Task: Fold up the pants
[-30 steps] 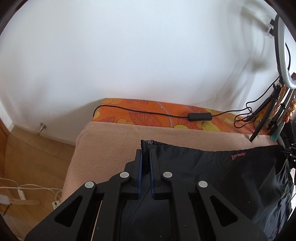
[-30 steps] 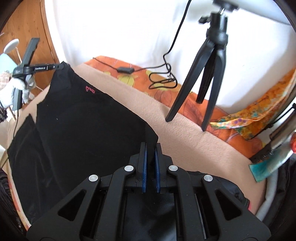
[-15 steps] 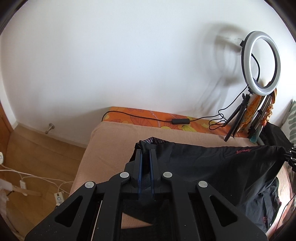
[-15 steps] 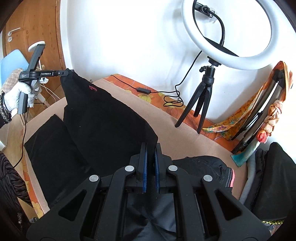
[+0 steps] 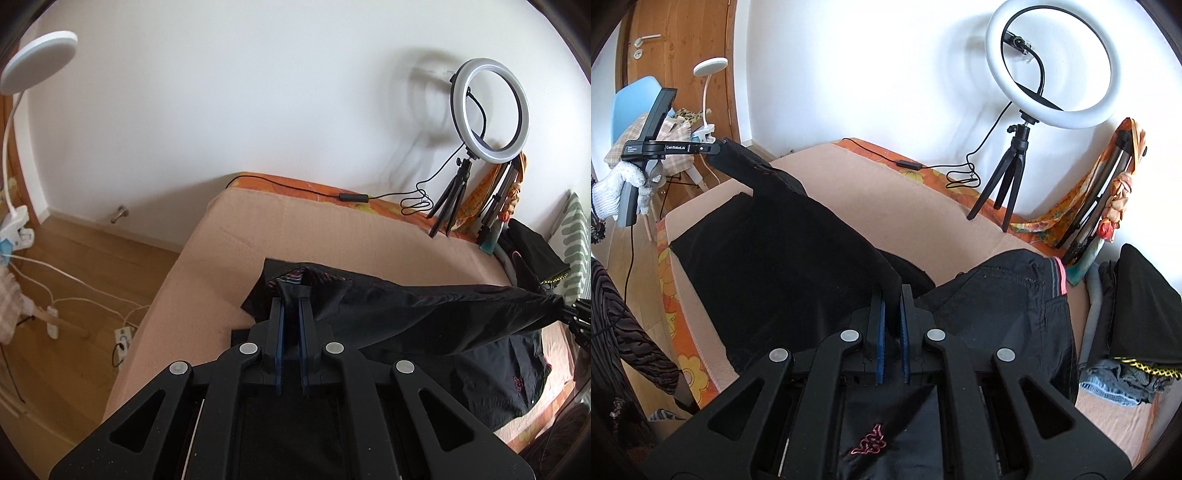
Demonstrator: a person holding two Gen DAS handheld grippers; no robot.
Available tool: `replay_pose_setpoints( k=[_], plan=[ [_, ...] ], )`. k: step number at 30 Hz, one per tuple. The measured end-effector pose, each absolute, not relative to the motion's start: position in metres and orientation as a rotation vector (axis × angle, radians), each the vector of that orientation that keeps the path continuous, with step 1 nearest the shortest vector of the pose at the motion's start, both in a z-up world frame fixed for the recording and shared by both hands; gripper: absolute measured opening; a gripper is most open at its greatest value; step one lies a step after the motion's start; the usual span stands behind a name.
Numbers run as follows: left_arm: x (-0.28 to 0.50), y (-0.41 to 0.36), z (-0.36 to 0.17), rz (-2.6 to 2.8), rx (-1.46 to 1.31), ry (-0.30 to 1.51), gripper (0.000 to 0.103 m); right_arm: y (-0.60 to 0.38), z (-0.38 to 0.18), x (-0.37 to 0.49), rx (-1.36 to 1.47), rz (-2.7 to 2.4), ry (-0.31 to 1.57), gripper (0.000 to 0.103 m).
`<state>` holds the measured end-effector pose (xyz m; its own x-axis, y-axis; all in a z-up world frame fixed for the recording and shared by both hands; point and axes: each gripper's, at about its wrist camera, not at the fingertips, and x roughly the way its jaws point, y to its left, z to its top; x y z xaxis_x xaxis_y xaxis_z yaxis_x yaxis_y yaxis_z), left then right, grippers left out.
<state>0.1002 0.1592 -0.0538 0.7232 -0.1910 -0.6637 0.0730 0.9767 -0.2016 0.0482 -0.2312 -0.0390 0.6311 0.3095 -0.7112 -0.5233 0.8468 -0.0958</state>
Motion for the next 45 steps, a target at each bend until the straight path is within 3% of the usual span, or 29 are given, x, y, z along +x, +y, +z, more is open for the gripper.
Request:
replay_pose_setpoints(
  k=[22, 30, 33, 35, 42, 45],
  plan=[
    [0.002, 0.167, -0.117, -0.146, -0.017, 1.028, 0.007, -0.219, -0.112, -0.023, -0.419, 0.518, 0.876, 0.007],
    [-0.008, 0.181, -0.094, -0.107, -0.022, 0.975, 0.007, -0.217, -0.123, -0.024, -0.423, 0.517, 0.912, 0.007],
    [0.001, 0.177, -0.087, -0.119, -0.014, 0.949, 0.012, -0.219, -0.129, -0.023, -0.405, 0.52, 0.932, 0.007],
    [0.013, 0.175, -0.086, -0.112, -0.047, 0.946, 0.017, -0.22, -0.131, -0.021, -0.377, 0.52, 0.947, 0.009],
    [0.06, 0.142, -0.1, -0.178, -0.078, 0.958, 0.018, -0.238, -0.119, -0.017, -0.194, 0.53, 0.957, 0.017],
    [0.076, 0.126, -0.107, -0.217, -0.115, 0.966, 0.018, -0.247, -0.11, -0.021, -0.124, 0.521, 0.936, 0.025]
  ],
)
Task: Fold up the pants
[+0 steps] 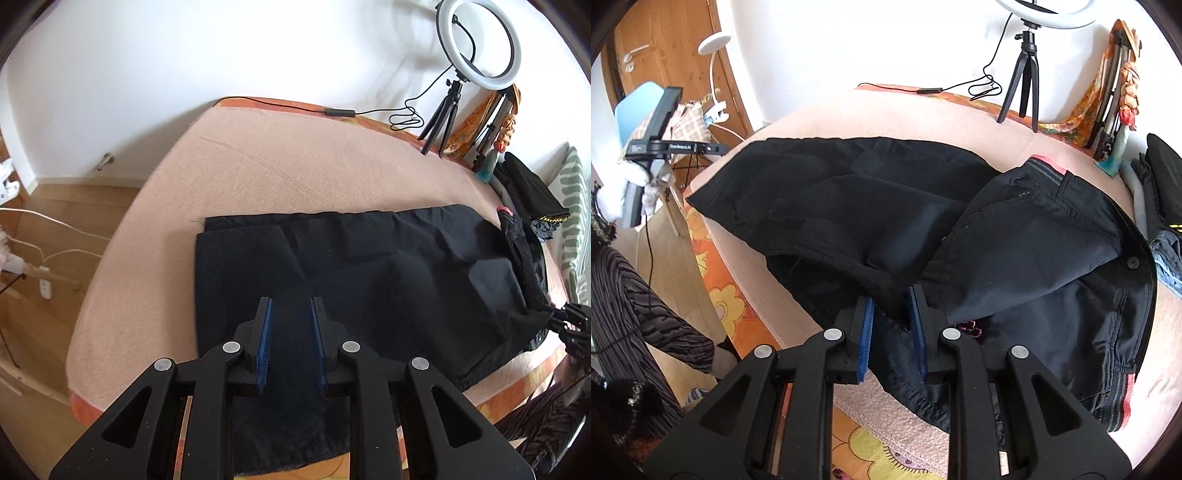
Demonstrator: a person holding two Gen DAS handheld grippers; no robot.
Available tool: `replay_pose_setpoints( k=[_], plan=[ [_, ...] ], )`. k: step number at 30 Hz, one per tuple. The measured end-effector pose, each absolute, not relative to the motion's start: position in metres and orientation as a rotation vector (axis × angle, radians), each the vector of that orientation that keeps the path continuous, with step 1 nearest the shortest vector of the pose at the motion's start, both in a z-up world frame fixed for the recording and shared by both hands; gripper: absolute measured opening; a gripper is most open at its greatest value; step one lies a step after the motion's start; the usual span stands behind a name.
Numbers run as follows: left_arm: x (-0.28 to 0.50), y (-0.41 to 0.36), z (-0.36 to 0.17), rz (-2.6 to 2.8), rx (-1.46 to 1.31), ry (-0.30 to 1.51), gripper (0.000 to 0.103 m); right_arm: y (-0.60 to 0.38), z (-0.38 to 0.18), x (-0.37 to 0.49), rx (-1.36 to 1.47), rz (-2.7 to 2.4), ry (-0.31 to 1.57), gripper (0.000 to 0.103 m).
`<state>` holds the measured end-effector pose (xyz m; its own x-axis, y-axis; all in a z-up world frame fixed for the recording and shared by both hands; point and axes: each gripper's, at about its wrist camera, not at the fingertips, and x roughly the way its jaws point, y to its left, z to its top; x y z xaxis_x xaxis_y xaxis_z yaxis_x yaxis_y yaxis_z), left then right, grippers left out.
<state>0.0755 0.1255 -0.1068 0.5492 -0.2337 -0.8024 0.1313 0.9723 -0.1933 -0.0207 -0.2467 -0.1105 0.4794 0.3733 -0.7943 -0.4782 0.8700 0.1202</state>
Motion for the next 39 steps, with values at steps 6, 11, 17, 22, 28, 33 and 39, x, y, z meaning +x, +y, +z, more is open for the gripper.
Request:
replay_pose_setpoints(
  k=[6, 11, 17, 22, 28, 33, 39],
  plan=[
    [0.096, 0.062, -0.099, -0.367, -0.099, 0.951, 0.023, -0.267, -0.089, -0.035, -0.01, 0.473, 0.865, 0.051],
    [0.107, -0.005, -0.085, -0.533, -0.124, 0.942, 0.048, -0.294, -0.074, -0.042, 0.067, 0.4, 0.826, 0.06],
    [0.114, -0.096, -0.083, -0.719, -0.11, 0.964, 0.053, -0.337, -0.067, -0.044, 0.179, 0.282, 0.815, 0.064],
    [0.12, -0.147, -0.099, -0.799, -0.169, 1.022, 0.053, -0.369, -0.066, -0.054, 0.212, 0.193, 0.81, 0.064],
    [0.13, -0.177, -0.114, -0.789, -0.133, 1.057, 0.053, -0.413, -0.078, -0.058, 0.285, 0.089, 0.83, 0.064],
    [0.14, -0.184, -0.131, -0.794, -0.179, 1.106, 0.053, -0.437, -0.084, -0.062, 0.364, 0.05, 0.841, 0.064],
    [0.142, -0.196, -0.139, -0.805, -0.219, 1.092, 0.041, -0.44, -0.085, -0.057, 0.371, 0.043, 0.846, 0.064]
  ],
)
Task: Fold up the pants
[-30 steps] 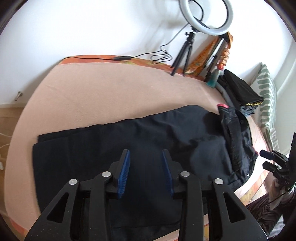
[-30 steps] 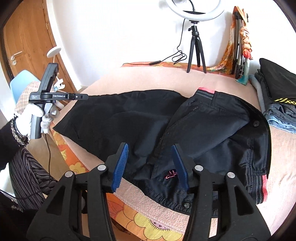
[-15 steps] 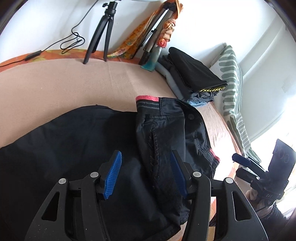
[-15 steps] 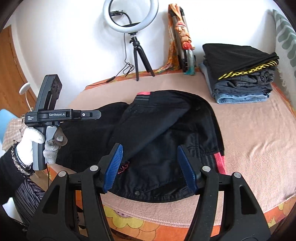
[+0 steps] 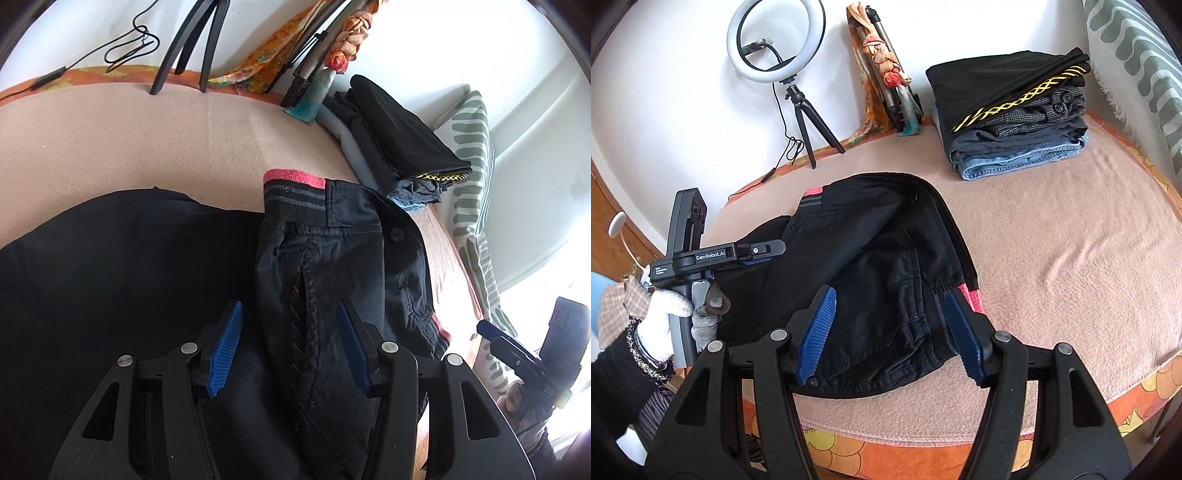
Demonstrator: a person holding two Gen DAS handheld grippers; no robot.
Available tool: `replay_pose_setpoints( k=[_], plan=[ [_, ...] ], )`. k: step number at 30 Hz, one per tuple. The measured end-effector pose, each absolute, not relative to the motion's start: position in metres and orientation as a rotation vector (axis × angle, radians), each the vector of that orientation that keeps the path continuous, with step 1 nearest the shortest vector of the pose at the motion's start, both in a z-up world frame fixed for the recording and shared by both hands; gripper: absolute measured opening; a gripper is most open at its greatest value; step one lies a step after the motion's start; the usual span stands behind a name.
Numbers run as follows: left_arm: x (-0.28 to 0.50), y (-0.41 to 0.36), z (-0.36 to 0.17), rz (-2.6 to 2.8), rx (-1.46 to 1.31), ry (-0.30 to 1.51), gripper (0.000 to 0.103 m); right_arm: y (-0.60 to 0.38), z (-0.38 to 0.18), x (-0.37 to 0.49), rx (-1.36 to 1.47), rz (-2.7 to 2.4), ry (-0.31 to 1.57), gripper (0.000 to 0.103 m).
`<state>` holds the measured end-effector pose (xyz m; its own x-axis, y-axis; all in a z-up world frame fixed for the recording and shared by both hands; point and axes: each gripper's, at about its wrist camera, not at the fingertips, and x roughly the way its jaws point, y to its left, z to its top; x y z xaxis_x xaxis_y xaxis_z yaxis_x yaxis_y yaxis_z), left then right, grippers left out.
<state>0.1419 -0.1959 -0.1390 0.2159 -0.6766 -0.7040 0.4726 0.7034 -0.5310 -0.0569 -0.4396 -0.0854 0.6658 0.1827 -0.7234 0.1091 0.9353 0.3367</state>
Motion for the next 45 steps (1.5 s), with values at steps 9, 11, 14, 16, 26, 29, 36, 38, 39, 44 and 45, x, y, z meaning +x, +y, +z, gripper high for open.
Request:
replay_pose_setpoints(
  k=[9, 11, 14, 16, 26, 29, 36, 38, 39, 44, 45],
  plan=[
    [0.125, -0.224, -0.117, -0.902, -0.15, 0.988, 0.01, -0.457, -0.084, -0.048, 0.409, 0.001, 0.839, 0.064],
    [0.119, -0.228, -0.11, -0.931, -0.154, 0.978, 0.01, -0.461, -0.086, -0.047, 0.424, -0.002, 0.846, 0.064],
    [0.102, -0.24, -0.1, -1.007, -0.15, 0.965, 0.01, -0.468, -0.087, -0.046, 0.478, 0.007, 0.844, 0.064],
    [0.086, -0.253, -0.096, -1.071, -0.115, 0.956, 0.01, -0.474, -0.087, -0.047, 0.522, 0.016, 0.831, 0.064],
    [0.032, -0.301, -0.128, -1.219, 0.089, 1.043, 0.01, -0.518, -0.105, -0.041, 0.824, 0.055, 0.827, 0.066],
    [0.028, -0.298, -0.127, -1.228, 0.109, 1.041, 0.01, -0.527, -0.117, -0.037, 0.844, 0.028, 0.862, 0.066],
    [0.019, -0.287, -0.116, -1.195, 0.167, 0.984, 0.01, -0.52, -0.135, -0.031, 0.78, 0.008, 0.95, 0.066],
    [0.015, -0.288, -0.119, -1.173, 0.223, 0.971, 0.015, -0.511, -0.134, -0.028, 0.719, 0.008, 0.98, 0.066],
    [0.014, -0.29, -0.121, -1.155, 0.254, 0.966, 0.024, -0.508, -0.135, -0.026, 0.688, -0.004, 0.996, 0.066],
    [0.0, -0.291, -0.13, -1.12, 0.414, 0.92, 0.036, -0.498, -0.143, -0.021, 0.616, -0.041, 1.039, 0.02],
    [-0.002, -0.291, -0.133, -1.114, 0.441, 0.916, 0.036, -0.5, -0.143, -0.022, 0.616, -0.042, 1.037, 0.019]
  ],
)
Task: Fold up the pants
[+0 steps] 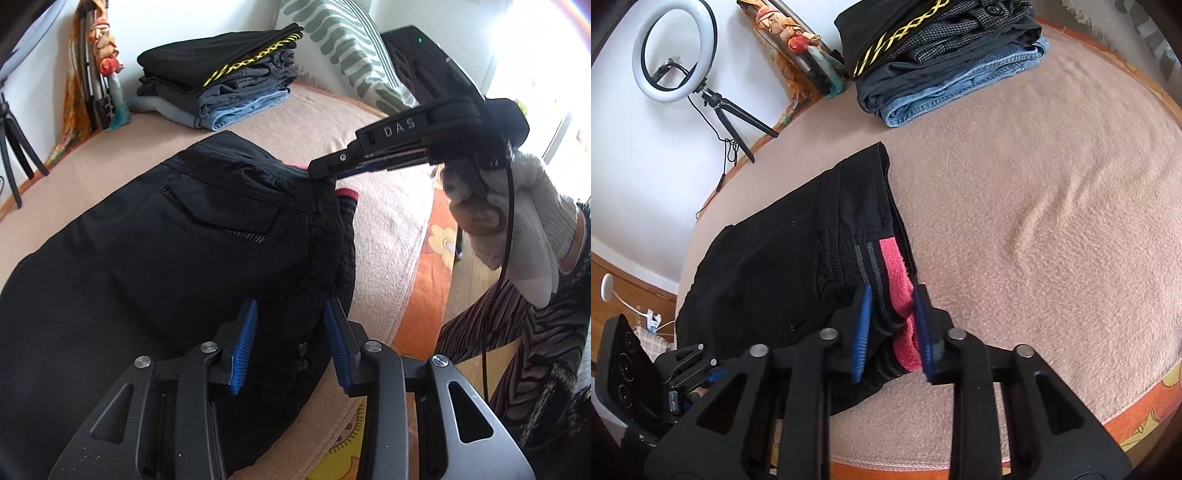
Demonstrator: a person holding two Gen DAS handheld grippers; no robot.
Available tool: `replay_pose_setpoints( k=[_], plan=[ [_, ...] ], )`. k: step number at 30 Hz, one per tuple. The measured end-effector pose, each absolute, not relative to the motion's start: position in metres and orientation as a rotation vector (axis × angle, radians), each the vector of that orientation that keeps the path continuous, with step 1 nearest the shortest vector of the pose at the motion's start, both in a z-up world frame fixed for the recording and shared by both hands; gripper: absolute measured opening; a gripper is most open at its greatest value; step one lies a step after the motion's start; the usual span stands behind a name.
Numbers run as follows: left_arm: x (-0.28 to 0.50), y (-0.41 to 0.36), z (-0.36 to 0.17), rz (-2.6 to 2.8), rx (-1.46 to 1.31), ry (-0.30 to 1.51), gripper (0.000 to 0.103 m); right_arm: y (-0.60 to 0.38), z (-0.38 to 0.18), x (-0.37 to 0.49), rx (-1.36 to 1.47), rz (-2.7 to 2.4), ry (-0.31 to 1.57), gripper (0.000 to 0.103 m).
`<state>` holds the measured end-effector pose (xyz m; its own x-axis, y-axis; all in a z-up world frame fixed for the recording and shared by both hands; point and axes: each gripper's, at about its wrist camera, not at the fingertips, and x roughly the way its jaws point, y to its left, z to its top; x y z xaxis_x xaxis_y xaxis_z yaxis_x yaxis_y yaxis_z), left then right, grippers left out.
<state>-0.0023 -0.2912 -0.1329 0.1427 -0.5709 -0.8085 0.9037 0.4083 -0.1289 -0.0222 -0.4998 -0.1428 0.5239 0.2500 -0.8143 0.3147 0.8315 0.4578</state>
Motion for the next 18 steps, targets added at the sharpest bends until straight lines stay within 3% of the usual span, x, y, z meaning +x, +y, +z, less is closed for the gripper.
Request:
replay_pose_setpoints(
  k=[4, 6, 11, 18],
  plan=[
    [-0.007, -0.289, -0.142, -1.087, 0.498, 0.888, 0.035, -0.505, -0.137, -0.029, 0.657, -0.019, 1.002, 0.011],
    [-0.009, -0.288, -0.141, -1.114, 0.487, 0.891, 0.019, -0.505, -0.132, -0.034, 0.677, -0.003, 0.987, 0.01],
    [-0.016, -0.28, -0.135, -1.163, 0.465, 0.911, 0.01, -0.511, -0.128, -0.055, 0.784, 0.043, 0.955, 0.009],
    [-0.01, -0.269, -0.137, -1.191, 0.376, 0.963, 0.009, -0.504, -0.147, -0.048, 0.703, 0.0, 1.012, 0.013]
  ],
)
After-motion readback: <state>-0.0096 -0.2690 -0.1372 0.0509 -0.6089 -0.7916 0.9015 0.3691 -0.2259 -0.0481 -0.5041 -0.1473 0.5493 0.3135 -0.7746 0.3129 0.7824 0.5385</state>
